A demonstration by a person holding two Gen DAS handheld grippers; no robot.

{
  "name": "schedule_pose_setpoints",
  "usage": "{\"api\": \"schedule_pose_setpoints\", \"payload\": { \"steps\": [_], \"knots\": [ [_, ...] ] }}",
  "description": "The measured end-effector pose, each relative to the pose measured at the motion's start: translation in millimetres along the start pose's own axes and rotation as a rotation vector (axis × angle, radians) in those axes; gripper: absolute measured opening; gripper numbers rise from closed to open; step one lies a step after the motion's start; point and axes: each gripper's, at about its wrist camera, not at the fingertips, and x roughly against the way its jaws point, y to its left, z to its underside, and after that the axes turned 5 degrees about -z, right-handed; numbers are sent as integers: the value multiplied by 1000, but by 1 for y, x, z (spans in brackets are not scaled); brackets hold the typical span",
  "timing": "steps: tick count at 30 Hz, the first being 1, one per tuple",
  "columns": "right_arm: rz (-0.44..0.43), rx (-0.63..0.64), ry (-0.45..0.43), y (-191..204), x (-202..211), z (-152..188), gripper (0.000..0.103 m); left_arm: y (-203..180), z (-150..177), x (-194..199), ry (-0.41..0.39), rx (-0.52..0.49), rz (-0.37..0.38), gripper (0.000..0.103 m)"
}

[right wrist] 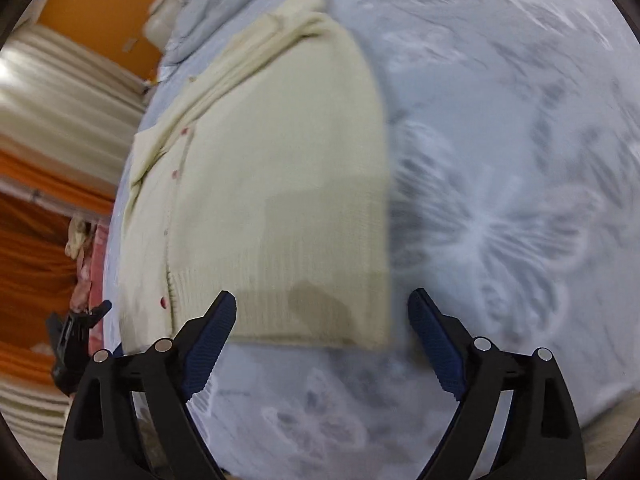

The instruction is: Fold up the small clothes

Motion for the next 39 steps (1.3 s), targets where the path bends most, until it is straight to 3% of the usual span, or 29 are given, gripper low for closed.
{"api": "schedule_pose_setpoints", "payload": {
  "steps": [2,3,4,6,7,8,11,18,23,29,32,36,39],
  "knots": [
    [-36,-6,-23,4,-6,-2,87,-2,3,-2,-7,14,-11,97],
    [-50,-21,-35,5,-9,-4,83,-3,3,-1,-6,20,-16,96],
    [-65,-44,-52,5,-10,-6,75,-5,1,-1,2,37,-29,89],
    [-93,-77,-65,5,-13,-16,11,-5,-4,-2,47,75,14,52],
    [-91,-102,-63,4,-14,-19,12,-5,-6,-6,98,96,45,24],
    [-117,-138,-78,2,-10,-20,11,-4,-8,-8,131,114,50,12],
    [-192,-134,-155,9,19,-22,9,-8,-8,6,126,112,32,10],
    [-260,-81,-207,29,77,-8,8,-25,9,71,99,51,133,8],
    [-241,-28,-134,23,111,33,8,-15,47,116,123,15,147,8],
    [-206,132,41,9,165,129,8,11,114,179,193,-97,99,8],
    [-236,136,108,6,198,165,9,17,146,222,242,-154,111,8],
    [-299,126,37,22,244,154,9,-3,133,263,194,-172,159,8],
    [-369,126,-113,35,254,97,9,-44,83,263,50,-256,194,9]
  ]
}}
